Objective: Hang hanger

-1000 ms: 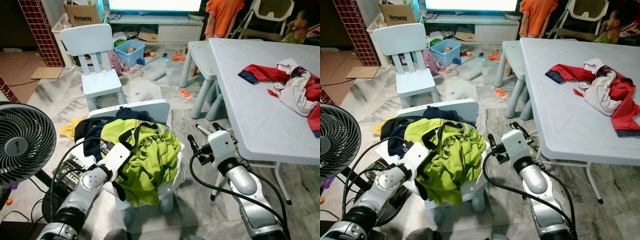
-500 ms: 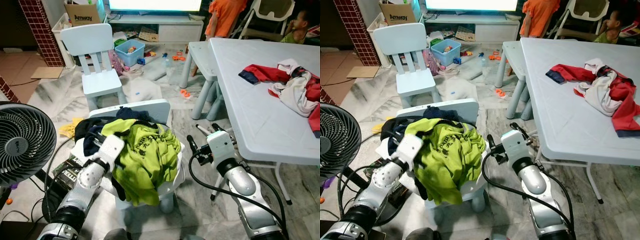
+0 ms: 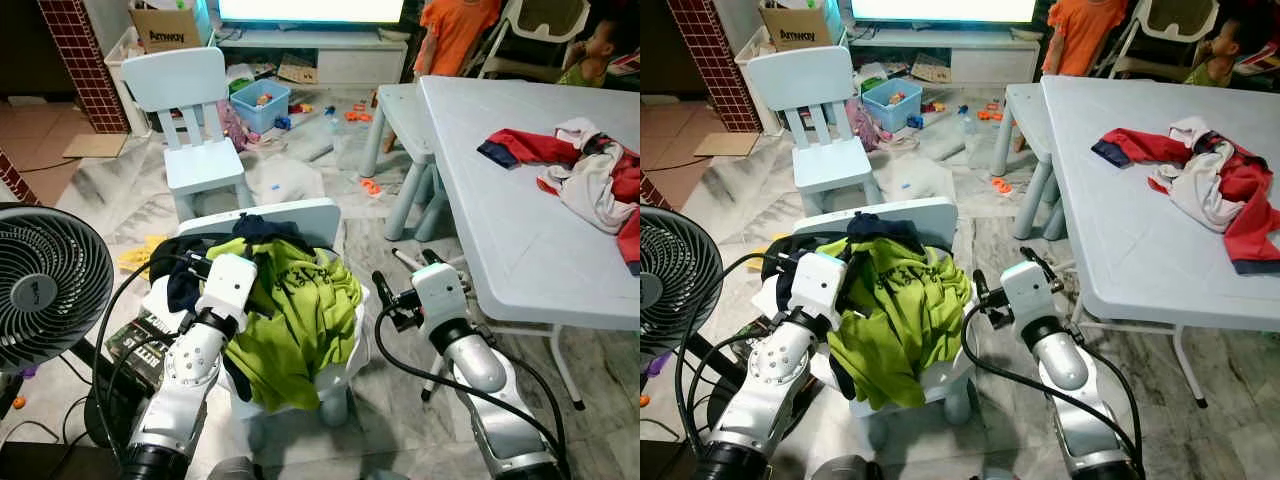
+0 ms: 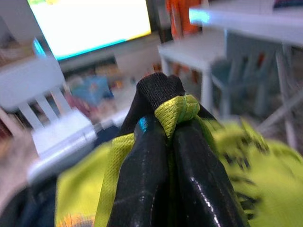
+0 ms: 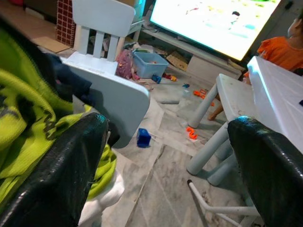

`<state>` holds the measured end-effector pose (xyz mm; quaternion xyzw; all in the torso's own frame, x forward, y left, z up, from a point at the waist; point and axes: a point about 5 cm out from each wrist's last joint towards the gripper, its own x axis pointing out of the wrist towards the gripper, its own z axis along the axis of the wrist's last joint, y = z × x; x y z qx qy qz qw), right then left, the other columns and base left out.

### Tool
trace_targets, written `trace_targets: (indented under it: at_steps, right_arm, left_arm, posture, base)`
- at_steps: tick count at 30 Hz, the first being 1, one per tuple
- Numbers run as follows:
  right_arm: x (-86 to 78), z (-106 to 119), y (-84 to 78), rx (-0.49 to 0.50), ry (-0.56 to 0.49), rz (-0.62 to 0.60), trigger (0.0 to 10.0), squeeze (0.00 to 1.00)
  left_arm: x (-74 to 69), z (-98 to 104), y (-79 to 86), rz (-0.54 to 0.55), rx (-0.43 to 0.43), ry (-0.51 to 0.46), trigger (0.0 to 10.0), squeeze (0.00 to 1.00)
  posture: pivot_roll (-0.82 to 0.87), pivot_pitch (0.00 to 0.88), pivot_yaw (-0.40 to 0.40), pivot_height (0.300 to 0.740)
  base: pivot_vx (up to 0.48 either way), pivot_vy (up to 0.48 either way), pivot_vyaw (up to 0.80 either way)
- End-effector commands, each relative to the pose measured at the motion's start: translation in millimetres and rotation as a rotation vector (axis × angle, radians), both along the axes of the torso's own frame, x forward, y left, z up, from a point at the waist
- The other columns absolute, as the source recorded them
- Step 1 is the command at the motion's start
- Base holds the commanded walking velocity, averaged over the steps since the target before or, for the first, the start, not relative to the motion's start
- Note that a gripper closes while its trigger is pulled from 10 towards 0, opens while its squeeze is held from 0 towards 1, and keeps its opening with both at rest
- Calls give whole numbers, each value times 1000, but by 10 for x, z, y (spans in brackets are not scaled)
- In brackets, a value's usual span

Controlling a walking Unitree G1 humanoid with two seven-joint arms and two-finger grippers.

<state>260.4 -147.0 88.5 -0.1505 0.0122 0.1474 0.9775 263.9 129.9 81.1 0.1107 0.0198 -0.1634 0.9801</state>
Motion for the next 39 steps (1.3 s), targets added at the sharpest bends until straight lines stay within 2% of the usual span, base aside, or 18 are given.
trace_targets:
  at_steps: [1,3,7,9,10,11,12,13,16,17,18,24,29,30,32,37,39]
  right_arm:
    - [4,-4,-66,-2,0,-23,10000,0]
    - [0,-8,-61,-2,-1,-24,10000,0]
    - [-5,-5,-62,5,5,-31,10000,0]
    - [-16,-19,-59,-3,7,-22,10000,0]
    - [-19,-38,-69,-8,12,-19,10000,0]
    - [-10,-41,-76,-9,13,-20,10000,0]
    - [-4,-42,-81,-8,14,-21,10000,0]
    - [24,-30,-75,-6,10,-23,10000,0]
    - [84,6,-38,0,-4,-22,10000,0]
    - [102,15,-23,4,-7,-21,10000,0]
    - [105,15,-16,5,-7,-20,10000,0]
    - [82,-9,4,5,-6,-13,10000,0]
    - [78,-17,-5,3,-5,-9,10000,0]
    - [92,-9,-11,1,-6,-7,10000,0]
    - [106,-4,-11,0,-7,-5,10000,0]
    - [119,4,14,-2,-11,7,10000,0]
    - [110,3,22,-3,-12,11,10000,0]
  left_arm:
    - [-66,-57,77,32,19,91,0,0]
    - [-95,-82,142,71,28,118,0,0]
    - [-213,-159,297,191,-26,247,0,0]
    - [-263,-187,348,232,-43,278,0,0]
    - [-301,-192,369,238,-25,282,0,0]
    - [-322,-203,355,218,-8,289,1765,0]
    - [-335,-212,343,202,3,295,1765,0]
    - [-366,-268,337,185,34,326,10000,0]
    - [-417,-360,333,176,31,395,10000,0]
    - [-421,-370,334,169,52,399,10000,388]
    - [-422,-367,336,163,61,393,10000,1000]
    - [-408,-323,387,142,209,342,10000,1000]
    - [-417,-343,391,151,244,355,10000,1000]
    - [-416,-348,397,168,227,358,10000,35]
    - [-409,-352,404,182,206,363,10000,0]
    - [-357,-376,413,179,167,377,10000,0]
    - [-293,-388,398,161,140,392,10000,0]
  posture:
    - [14,0,-10,740]
    - [18,0,-9,740]
    - [21,0,-2,740]
    - [23,0,-1,740]
    - [31,0,-3,740]
    - [31,0,-3,740]
    - [31,0,-3,740]
    - [34,0,-3,740]
    - [38,0,0,740]
    - [38,0,0,740]
    - [43,0,1,740]
    - [39,0,1,740]
    - [37,0,-4,740]
    - [39,0,-6,740]
    - [41,0,-9,740]
    - [39,0,-14,740]
    - [39,0,-14,740]
  base:
    - [0,0,0]
    - [0,0,0]
    - [0,0,0]
    - [0,0,0]
    - [0,0,0]
    - [0,0,0]
    - [0,0,0]
    - [0,0,0]
    - [0,0,0]
    - [0,0,0]
    - [0,0,0]
    - [0,0,0]
    - [0,0,0]
    - [0,0,0]
    - [0,0,0]
    - [0,0,0]
    - [0,0,0]
